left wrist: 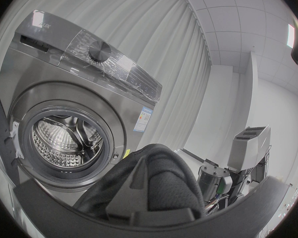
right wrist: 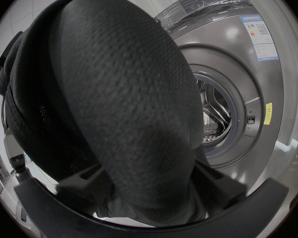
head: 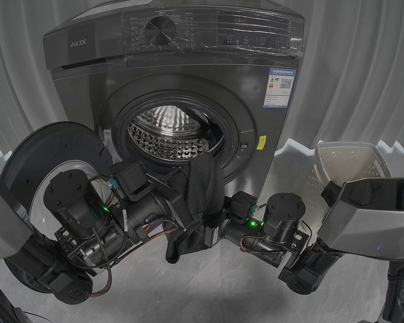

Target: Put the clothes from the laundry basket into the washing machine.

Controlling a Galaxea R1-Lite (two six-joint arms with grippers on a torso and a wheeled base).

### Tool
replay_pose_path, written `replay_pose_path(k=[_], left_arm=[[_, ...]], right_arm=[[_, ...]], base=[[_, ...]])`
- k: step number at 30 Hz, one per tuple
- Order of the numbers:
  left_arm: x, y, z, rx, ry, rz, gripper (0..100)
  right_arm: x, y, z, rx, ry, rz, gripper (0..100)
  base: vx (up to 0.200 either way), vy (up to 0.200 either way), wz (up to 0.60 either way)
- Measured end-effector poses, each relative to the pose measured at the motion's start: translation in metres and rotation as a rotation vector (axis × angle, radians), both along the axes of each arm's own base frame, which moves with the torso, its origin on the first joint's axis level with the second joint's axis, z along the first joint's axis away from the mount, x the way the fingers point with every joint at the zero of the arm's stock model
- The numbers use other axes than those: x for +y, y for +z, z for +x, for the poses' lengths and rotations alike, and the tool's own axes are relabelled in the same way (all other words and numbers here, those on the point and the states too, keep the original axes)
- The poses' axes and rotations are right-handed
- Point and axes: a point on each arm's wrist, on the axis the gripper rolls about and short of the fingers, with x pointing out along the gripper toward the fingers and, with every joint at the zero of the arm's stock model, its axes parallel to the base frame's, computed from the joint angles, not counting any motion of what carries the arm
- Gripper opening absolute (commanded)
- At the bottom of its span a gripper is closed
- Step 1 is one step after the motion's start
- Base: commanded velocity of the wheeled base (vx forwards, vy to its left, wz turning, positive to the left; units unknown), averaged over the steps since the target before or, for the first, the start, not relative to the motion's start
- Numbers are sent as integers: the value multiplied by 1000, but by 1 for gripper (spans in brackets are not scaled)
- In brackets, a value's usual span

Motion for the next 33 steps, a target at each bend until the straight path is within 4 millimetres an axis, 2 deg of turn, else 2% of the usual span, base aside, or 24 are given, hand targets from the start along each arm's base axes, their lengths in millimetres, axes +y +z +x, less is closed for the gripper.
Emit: replay_pose_path(k=[7,14,20,25,26,33], left_arm=[[6,-2,7,22,34,-12,0],[16,-12,22,48,92,7,0],[16,-21,33,68,133,17,0],[14,-26,37,78,139,23,0],[14,-27,37,82,138,25,100],[17,-32,33,115,133,32,100]], right_arm=[[-3,0,-4,7,2,-3,0],[-6,9,-23,12,35,-2,0],[-4,17,-43,15,81,1,0],[-4,21,-48,9,91,7,0],[-4,22,-48,9,91,8,0],[-10,25,-42,3,60,15,0]], base=[[0,0,0],[0,0,0],[0,0,0],[0,0,0],[0,0,0],[0,0,0]])
